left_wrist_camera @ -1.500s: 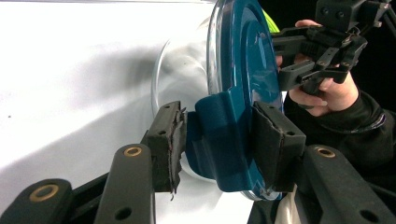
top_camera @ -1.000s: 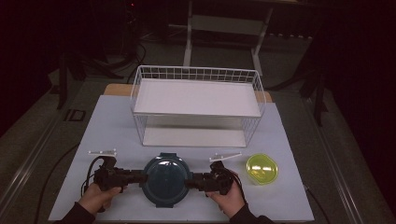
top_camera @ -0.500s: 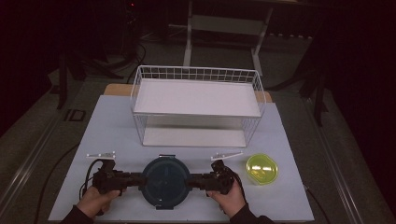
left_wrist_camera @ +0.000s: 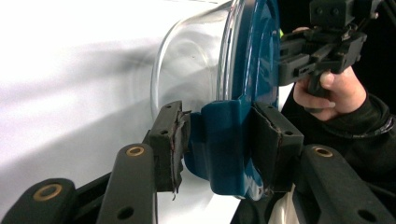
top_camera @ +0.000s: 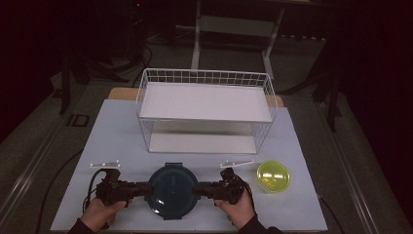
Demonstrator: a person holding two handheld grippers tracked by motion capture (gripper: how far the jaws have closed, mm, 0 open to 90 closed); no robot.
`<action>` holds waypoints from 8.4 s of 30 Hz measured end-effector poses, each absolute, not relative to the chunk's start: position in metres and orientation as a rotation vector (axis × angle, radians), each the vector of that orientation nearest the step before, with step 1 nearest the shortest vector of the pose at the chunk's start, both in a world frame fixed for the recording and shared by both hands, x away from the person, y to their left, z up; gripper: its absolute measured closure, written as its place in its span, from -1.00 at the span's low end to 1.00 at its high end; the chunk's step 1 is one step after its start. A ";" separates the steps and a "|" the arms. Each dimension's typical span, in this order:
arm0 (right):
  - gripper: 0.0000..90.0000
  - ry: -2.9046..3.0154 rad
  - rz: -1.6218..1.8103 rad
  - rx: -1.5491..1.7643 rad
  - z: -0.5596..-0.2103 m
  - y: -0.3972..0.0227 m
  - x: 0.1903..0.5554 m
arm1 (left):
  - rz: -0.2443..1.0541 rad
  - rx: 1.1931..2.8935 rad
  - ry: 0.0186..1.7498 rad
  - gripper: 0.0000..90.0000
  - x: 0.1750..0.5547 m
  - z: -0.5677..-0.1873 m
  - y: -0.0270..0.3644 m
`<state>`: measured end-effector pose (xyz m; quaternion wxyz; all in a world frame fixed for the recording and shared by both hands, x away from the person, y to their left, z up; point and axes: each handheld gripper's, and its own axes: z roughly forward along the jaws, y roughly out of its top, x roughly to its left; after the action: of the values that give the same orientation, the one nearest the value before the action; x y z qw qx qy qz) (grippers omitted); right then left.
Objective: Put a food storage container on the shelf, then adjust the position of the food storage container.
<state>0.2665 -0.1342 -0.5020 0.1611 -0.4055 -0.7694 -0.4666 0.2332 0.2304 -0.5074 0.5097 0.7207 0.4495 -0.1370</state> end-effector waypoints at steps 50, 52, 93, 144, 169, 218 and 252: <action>0.26 -2.171 -1.589 -1.224 -0.390 -0.186 0.287 | -0.299 1.702 0.934 0.27 0.277 -0.401 0.185; 0.26 -2.164 -1.619 -1.233 -0.380 -0.190 0.290 | -0.297 1.695 0.917 0.27 0.286 -0.389 0.180; 0.26 -2.031 -1.692 -1.404 -0.316 -0.216 0.394 | -0.254 1.595 0.935 0.25 0.404 -0.330 0.154; 0.12 -2.244 -1.693 -1.290 -0.289 -0.199 0.353 | 0.067 1.675 0.803 -0.41 0.357 -0.324 0.165; 1.00 -2.398 -1.591 -1.137 -0.318 -0.148 0.319 | 0.304 1.797 0.746 -1.00 0.268 -0.388 0.159; 0.97 -2.432 -1.541 -1.300 -0.327 -0.145 0.361 | 0.320 1.836 0.719 -1.00 0.244 -0.428 0.149; 0.00 -2.549 -1.703 -1.214 -0.376 -0.235 0.292 | 0.286 1.849 0.712 -1.00 0.222 -0.463 0.162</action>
<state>0.2925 -0.2353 -0.3762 -0.0779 -0.3672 -0.7706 -0.5150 0.2219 0.1623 -0.4626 0.5396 0.7776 0.2995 0.1204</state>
